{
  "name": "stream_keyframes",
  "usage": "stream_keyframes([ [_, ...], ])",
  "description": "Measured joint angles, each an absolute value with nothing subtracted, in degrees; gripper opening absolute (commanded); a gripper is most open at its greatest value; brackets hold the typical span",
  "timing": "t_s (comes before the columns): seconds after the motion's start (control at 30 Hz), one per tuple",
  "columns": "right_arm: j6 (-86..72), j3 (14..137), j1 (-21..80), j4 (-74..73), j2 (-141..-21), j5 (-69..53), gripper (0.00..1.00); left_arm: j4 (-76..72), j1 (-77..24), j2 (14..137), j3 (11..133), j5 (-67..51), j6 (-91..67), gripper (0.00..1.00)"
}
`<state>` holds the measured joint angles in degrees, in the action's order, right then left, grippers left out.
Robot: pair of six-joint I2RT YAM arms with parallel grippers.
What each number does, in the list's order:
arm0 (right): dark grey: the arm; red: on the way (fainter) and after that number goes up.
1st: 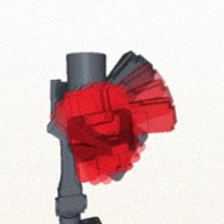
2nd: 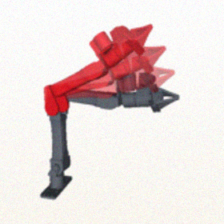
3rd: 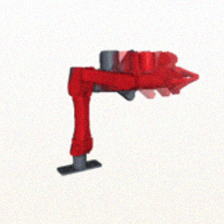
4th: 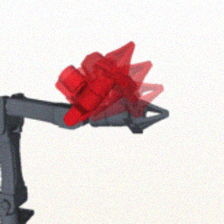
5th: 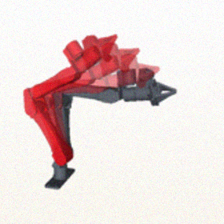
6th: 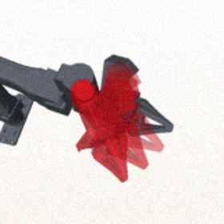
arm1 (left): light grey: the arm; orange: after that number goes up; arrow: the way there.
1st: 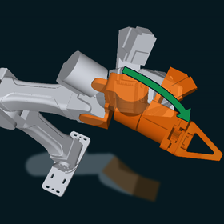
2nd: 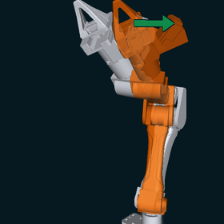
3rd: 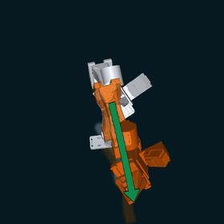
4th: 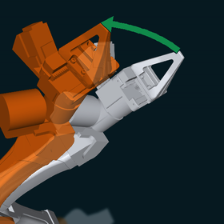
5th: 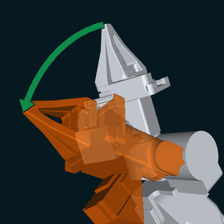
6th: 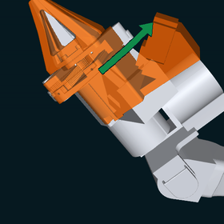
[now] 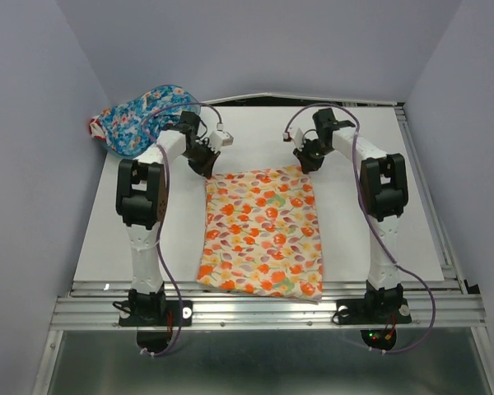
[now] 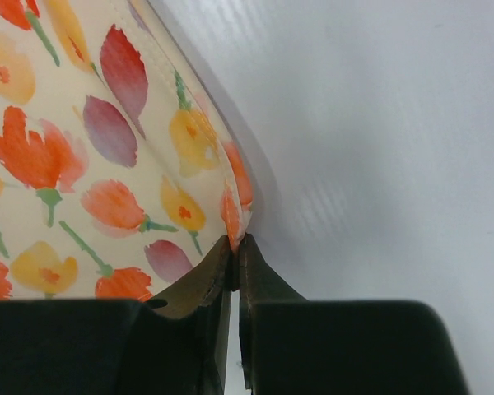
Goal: Fold and stack the skirts
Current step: Fold the skirt
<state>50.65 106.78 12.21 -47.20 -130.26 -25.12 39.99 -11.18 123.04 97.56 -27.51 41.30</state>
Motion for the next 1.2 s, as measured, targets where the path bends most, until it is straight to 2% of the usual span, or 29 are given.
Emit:
stream_keyframes([
  [0.27, 48.0, 117.4, 10.5, -43.2, -130.4, -23.9, 0.01, 32.3, -10.5, 121.4, 102.1, -24.8, 39.6, 0.00],
  [0.47, 48.0, 116.0, 10.1, -40.8, -125.7, -25.4, 0.01, 27.0, -10.5, 114.3, 99.3, -23.7, 41.4, 0.00],
  [0.6, 48.5, 108.5, 10.1, -40.4, -118.1, -27.5, 0.01, 23.3, -10.5, 103.9, 90.3, -23.9, 43.7, 0.00],
  [0.8, 50.5, 89.6, 10.5, -38.7, -102.4, -30.5, 0.01, 20.4, -10.6, 90.1, 76.9, -26.3, 47.3, 0.00],
  [1.03, 52.4, 70.8, 13.6, -35.5, -92.4, -30.7, 0.01, 19.5, -11.2, 79.4, 57.2, -28.2, 51.5, 0.00],
  [1.2, 52.6, 60.2, 15.7, -34.3, -90.4, -29.4, 0.01, 18.9, -14.3, 75.1, 46.3, -27.1, 52.7, 0.00],
])
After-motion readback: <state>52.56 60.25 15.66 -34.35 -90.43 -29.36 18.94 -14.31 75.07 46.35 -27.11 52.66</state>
